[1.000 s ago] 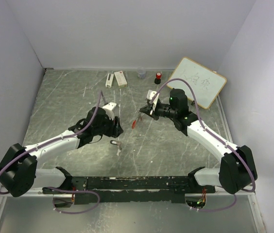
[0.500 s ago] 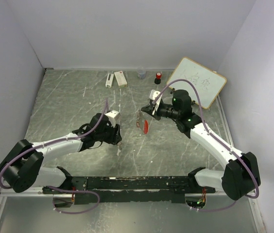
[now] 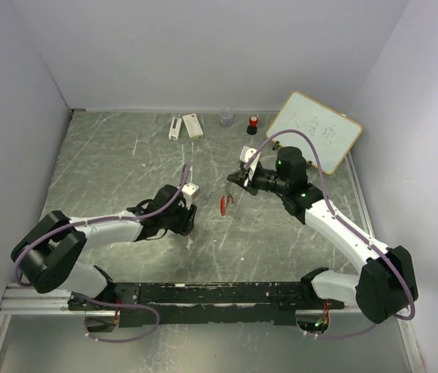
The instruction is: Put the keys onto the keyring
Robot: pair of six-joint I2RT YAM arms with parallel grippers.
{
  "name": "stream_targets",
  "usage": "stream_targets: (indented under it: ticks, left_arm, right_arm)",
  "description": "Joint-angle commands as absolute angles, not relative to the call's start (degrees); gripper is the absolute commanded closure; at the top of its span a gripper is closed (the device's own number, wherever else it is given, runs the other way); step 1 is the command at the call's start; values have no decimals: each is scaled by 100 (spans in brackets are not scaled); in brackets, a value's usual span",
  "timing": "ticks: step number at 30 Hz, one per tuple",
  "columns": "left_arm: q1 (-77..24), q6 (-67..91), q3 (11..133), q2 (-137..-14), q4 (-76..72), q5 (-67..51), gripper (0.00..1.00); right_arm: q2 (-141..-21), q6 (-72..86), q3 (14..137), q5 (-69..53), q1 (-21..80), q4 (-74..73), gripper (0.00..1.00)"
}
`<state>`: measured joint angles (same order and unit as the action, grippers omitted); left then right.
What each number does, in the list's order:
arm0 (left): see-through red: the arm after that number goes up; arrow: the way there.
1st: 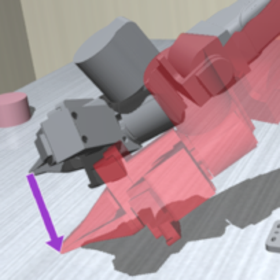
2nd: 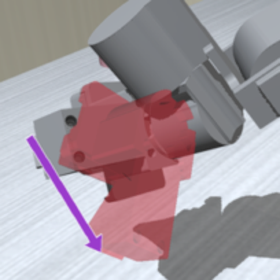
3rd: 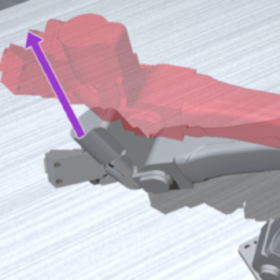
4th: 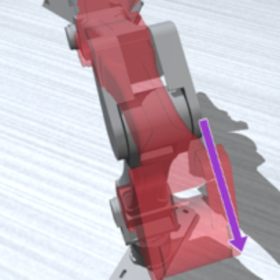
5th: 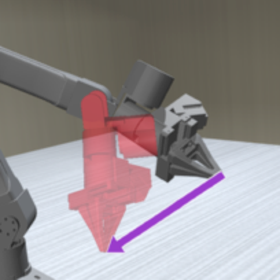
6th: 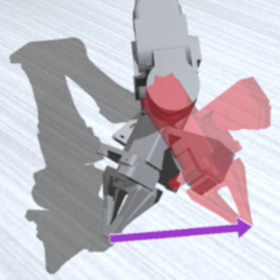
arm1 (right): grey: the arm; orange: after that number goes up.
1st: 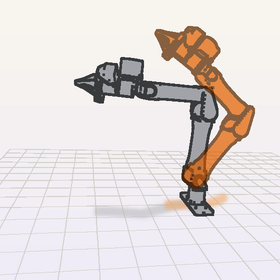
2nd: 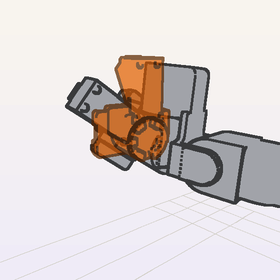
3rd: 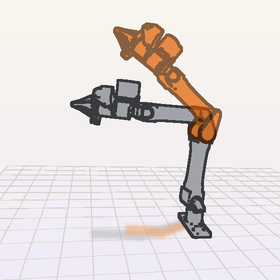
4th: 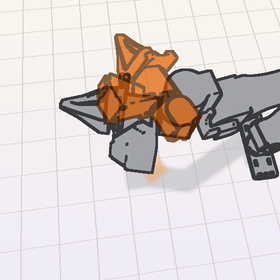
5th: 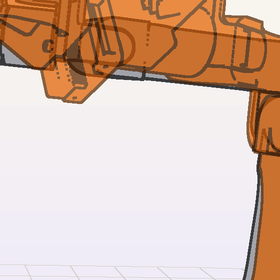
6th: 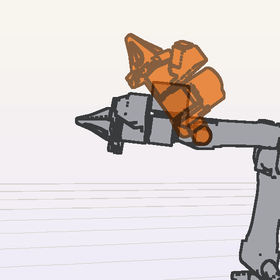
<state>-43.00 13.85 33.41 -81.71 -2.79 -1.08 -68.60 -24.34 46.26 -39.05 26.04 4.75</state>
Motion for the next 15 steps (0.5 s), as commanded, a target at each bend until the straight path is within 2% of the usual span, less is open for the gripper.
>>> stream_targets:
  ticks: [1,6,10,15]
  left_arm:
    - [-4421,1138,3588,-8326,-385,113,46]
    - [-4520,1092,3642,-8467,-314,344,48]
    - [-4576,1050,3735,-8654,-185,478,59]
    - [-4632,1011,3801,-8723,-208,483,67]
  right_arm:
    - [-6719,-2400,4588,-3850,2564,545,100]
    - [-6728,-2379,4561,-3840,2557,588,100]
    - [-6711,-2363,4535,-3814,2558,623,100]
    - [-6706,-2349,4526,-3792,2559,624,100]
